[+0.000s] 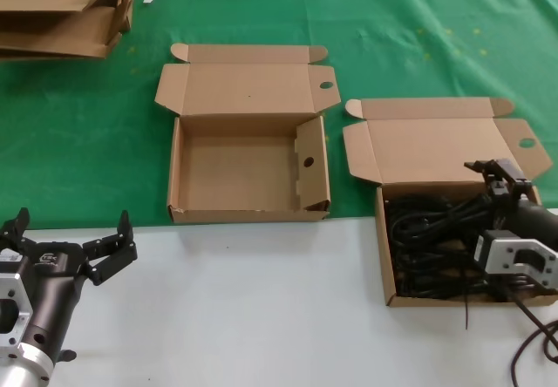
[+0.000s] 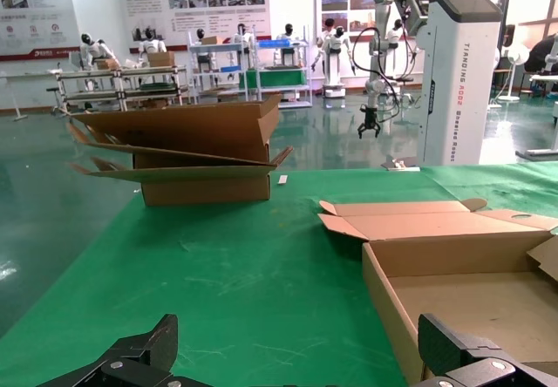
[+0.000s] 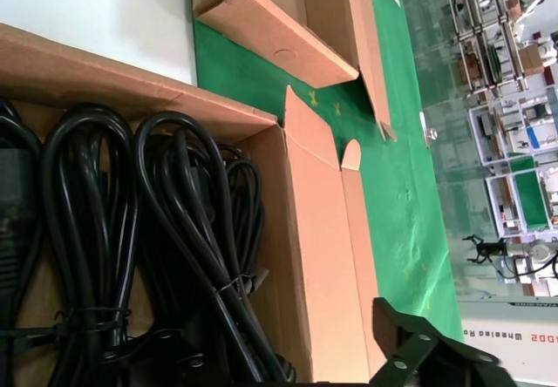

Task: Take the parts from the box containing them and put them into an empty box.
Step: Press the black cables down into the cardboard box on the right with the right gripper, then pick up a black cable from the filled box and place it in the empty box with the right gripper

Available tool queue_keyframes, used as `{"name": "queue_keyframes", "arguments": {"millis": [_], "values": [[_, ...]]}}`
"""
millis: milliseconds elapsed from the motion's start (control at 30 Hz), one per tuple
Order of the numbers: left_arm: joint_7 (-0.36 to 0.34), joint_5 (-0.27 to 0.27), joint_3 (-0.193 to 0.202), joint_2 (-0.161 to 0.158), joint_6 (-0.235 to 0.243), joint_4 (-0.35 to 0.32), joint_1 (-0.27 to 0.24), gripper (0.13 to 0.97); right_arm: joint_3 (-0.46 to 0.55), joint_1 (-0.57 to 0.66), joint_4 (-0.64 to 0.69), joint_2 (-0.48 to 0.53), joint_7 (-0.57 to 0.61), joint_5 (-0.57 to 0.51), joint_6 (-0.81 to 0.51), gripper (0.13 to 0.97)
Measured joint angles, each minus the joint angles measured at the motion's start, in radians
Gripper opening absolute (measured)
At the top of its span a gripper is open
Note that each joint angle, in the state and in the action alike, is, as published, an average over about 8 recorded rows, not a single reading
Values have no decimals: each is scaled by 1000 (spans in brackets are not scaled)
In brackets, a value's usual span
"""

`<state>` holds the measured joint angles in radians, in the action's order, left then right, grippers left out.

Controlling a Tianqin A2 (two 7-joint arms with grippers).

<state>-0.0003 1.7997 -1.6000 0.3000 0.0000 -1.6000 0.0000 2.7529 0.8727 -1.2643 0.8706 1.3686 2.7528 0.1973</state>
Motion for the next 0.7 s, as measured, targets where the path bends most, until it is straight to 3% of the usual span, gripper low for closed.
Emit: {"name": "queue_keyframes", "arguments": {"millis": [133,400,700], "values": [[0,0,0,0,0,0,0,966,0,-5,5,-4,-4,0,2,700],[0,0,0,0,0,0,0,966,0,-15,18,-8,-12,0,7,487],[0,0,0,0,0,0,0,966,0,-24,21,-3,-24,0,14,310]]}}
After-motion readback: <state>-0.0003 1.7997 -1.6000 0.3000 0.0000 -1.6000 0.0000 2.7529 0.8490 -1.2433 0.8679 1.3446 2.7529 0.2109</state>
